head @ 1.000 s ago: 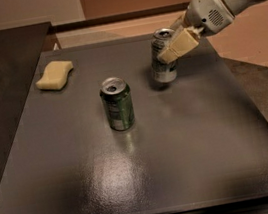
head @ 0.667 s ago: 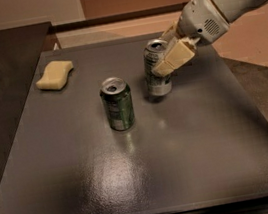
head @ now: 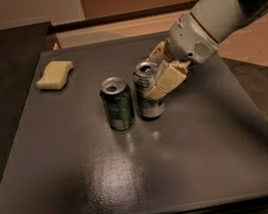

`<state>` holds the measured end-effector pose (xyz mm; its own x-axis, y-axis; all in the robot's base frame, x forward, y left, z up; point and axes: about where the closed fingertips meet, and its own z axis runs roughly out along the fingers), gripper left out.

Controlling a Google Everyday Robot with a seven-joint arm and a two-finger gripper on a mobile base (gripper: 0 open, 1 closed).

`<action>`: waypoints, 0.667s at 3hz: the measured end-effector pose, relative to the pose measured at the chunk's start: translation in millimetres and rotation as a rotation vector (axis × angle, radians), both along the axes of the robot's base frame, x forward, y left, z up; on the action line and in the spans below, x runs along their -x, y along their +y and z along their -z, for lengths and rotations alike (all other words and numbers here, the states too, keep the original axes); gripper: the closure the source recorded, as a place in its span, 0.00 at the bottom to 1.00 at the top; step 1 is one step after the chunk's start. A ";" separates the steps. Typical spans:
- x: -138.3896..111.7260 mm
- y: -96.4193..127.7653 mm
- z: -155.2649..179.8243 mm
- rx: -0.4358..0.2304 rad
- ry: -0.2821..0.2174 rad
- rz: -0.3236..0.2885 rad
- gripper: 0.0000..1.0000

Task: Move 7up can near green can

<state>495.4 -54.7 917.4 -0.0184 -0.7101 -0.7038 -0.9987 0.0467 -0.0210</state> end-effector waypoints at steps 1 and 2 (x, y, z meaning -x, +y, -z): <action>9.4 5.7 8.3 0.017 -0.003 -0.025 0.84; 14.3 6.1 12.9 0.011 -0.009 -0.019 0.61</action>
Offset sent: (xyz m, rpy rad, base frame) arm -0.0183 0.0021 -0.0202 0.0005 -0.0130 0.0009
